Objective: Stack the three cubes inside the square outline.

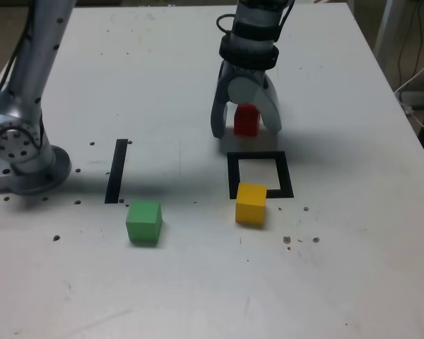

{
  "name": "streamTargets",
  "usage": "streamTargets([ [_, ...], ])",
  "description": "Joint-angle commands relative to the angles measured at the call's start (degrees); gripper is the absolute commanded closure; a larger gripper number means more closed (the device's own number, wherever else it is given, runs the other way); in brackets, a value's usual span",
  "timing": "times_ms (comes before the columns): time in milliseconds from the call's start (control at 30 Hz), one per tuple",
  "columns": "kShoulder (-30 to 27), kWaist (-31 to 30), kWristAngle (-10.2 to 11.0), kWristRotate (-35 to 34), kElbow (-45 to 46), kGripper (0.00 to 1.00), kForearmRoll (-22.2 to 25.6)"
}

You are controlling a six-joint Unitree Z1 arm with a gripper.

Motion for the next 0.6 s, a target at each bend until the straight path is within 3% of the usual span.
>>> streamTargets([
  [0, 1.06, 0.61, 0.12, 0.70, -0.59, 0.32, 0.43],
  [300, 1.48, 1.18, 2.86, 1.43, -2.40, 0.74, 0.10],
  [567, 1.20, 1.18, 3.10, 1.48, -2.29, 0.80, 0.00],
])
